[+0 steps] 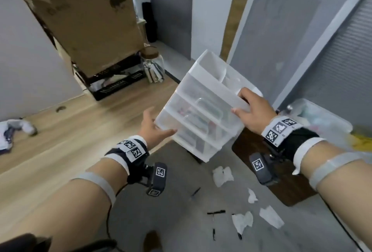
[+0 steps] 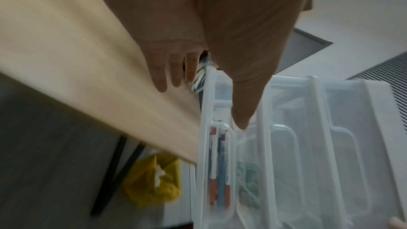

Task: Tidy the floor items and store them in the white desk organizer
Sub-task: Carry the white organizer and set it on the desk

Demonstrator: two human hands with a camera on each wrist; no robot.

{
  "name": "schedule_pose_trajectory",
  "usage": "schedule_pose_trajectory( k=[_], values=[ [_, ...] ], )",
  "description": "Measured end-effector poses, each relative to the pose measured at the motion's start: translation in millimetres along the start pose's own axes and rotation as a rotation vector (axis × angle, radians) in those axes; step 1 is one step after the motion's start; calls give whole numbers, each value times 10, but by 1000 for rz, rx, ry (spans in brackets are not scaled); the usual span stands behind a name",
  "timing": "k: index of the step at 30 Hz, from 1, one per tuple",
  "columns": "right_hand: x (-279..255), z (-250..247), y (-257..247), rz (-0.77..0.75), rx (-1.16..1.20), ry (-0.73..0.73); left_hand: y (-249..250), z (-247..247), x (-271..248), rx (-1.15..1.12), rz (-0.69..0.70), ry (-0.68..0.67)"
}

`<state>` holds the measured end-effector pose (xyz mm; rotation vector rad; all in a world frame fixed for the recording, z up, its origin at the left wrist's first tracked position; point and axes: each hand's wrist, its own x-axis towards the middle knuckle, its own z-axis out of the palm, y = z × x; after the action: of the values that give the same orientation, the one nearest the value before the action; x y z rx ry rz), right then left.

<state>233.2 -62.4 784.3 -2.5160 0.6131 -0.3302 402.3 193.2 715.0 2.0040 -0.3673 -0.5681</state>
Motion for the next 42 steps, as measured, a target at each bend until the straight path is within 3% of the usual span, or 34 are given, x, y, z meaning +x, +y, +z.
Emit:
schedule_pose_trajectory(
  k=[5, 10, 13, 20, 23, 25, 29, 31, 33, 35, 37, 42],
  values=[
    [600, 640, -1084, -184, -33, -128, -192, -1235, 211, 128, 118, -32],
    [1039, 1334, -2045, -570, -160, -214, -826, -2232, 301, 272, -21, 41],
    [1213, 1800, -2442, -765, -244, -256, -1178, -2556, 251, 308, -100, 91],
    [1465, 2710, -2910, -887, -286, -365, -1909, -2846, 288, 209, -368, 194],
    [1643, 2937, -3015, -904, -309, -398, -2082, -2885, 413, 208, -409, 235],
    [1747, 2992, -3077, -882, -286, -344, -2126, -2915, 506, 231, -425, 262],
    [1996, 3064, -3104, -755, -237, -182, -2145, -3013, 732, 234, -452, 321],
    [2134, 3153, -3060, -599, -100, -144, -2158, -3086, 819, 206, -480, 356],
    [2326, 3258, -3066, -302, 49, -321, -2144, -3182, 915, 196, -521, 417],
    [2466, 3424, -3110, -163, 65, -588, -2123, -3261, 982, 210, -534, 469],
    [2537, 3603, -3175, -228, 37, -710, -2087, -3316, 1029, 172, -527, 479],
    [2693, 3958, -3481, -240, 92, -734, -2102, -3591, 1212, 40, -521, 617]
  ],
)
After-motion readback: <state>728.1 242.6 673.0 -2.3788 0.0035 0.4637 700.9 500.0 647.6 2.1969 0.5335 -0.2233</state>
